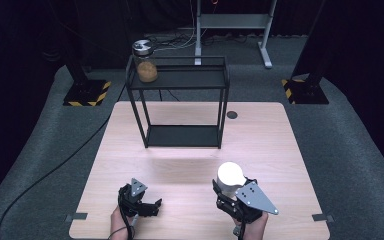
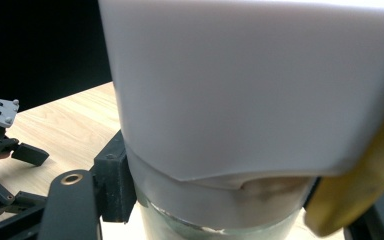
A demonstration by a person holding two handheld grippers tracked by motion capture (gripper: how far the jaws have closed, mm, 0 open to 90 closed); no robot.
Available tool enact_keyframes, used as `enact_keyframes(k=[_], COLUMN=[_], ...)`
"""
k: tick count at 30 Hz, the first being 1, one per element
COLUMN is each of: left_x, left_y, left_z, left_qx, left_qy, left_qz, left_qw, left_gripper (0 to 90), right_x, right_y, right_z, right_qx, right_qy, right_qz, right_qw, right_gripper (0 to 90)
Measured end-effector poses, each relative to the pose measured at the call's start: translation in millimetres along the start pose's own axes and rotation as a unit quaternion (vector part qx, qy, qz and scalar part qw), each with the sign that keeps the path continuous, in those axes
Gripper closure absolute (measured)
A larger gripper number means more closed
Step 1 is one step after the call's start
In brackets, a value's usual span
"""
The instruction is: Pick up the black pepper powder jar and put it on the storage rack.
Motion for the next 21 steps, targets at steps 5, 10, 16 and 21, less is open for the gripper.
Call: enact_keyframes(k=[5,10,16,21], left_x=[-0.1,-0.1,0.2,0.2], left_y=[-0.1,-0.1,-0.1,-0.1], left_z=[0.1,0.1,-0.1,-0.1], left_qx=[-0.001,-0.001,0.000,0.000], left_qy=[0.001,0.001,0.001,0.001], left_qz=[0.000,0.000,0.001,0.001], left_qw=[1.0000,1.0000,1.0000,1.0000], left_gripper=[0.0,0.0,0.1,0.0], right_x=[1.2,4.1,6.4,7.9], right_y=[1.8,3.8,6.7,8.5], right_z=[2.6,5.2,9.5,13.3], right_qx=[0.000,-0.002,-0.001,0.000], right_qy=[-0.003,-0.001,-0.003,-0.006], right_qz=[-0.001,-0.001,-0.004,-0.005], right_qw=[1.0000,1.0000,1.0000,1.0000], right_gripper=[29.9,29.9,29.9,29.9])
Point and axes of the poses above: each handheld gripper's, and its own axes: y roughly forward along the jaws, z roughly out of its top, x roughly to its right, the point moved 9 cm from there along y, roughly forward along the jaws, and after that the axes turned 13 degrees about -z, right-handed, at the moved point
